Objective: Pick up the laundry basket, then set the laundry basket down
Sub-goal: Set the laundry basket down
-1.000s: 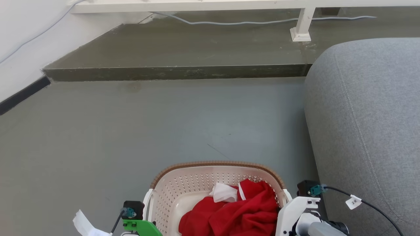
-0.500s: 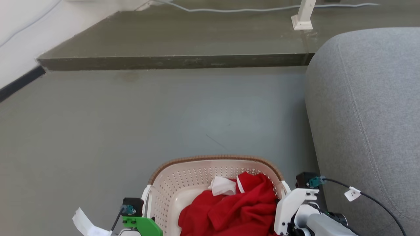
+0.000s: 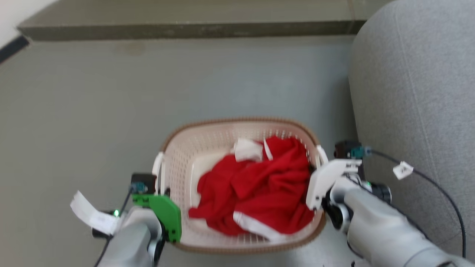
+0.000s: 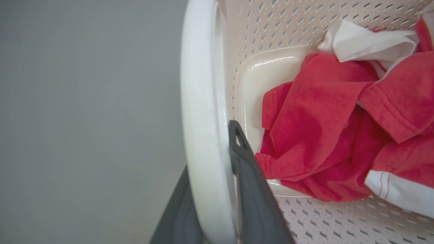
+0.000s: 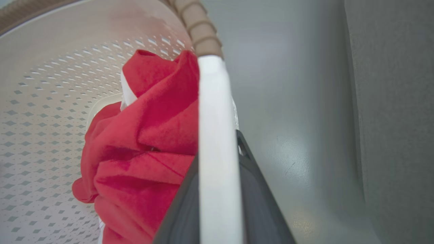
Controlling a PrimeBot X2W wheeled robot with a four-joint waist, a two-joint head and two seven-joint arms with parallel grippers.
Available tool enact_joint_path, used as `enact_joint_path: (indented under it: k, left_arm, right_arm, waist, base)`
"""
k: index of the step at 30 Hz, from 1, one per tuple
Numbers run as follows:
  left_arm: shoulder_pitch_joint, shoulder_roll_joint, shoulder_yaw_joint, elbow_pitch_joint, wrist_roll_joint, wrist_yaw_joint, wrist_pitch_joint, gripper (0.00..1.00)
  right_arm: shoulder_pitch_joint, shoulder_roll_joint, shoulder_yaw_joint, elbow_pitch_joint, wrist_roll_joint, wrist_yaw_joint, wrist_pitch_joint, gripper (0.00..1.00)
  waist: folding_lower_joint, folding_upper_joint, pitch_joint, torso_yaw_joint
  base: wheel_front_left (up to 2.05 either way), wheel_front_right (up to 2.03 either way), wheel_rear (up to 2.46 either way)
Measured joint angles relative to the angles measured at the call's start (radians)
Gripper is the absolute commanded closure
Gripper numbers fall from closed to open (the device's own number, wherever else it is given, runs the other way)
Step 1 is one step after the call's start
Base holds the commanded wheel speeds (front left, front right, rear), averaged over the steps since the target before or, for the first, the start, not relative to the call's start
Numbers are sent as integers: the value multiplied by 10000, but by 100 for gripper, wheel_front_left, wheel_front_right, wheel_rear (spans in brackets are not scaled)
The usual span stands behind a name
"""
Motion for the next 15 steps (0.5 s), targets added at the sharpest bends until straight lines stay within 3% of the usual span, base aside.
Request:
enact_joint_path:
  k: [15]
  left_arm:
    - [-1520,40,261,-88,4,165,-307,100]
  right_arm:
    - [-1780,-46,-182,192,-21,-73,-276,100]
  waist:
    - [1,0,2046,32]
  base:
    - [0,0,0]
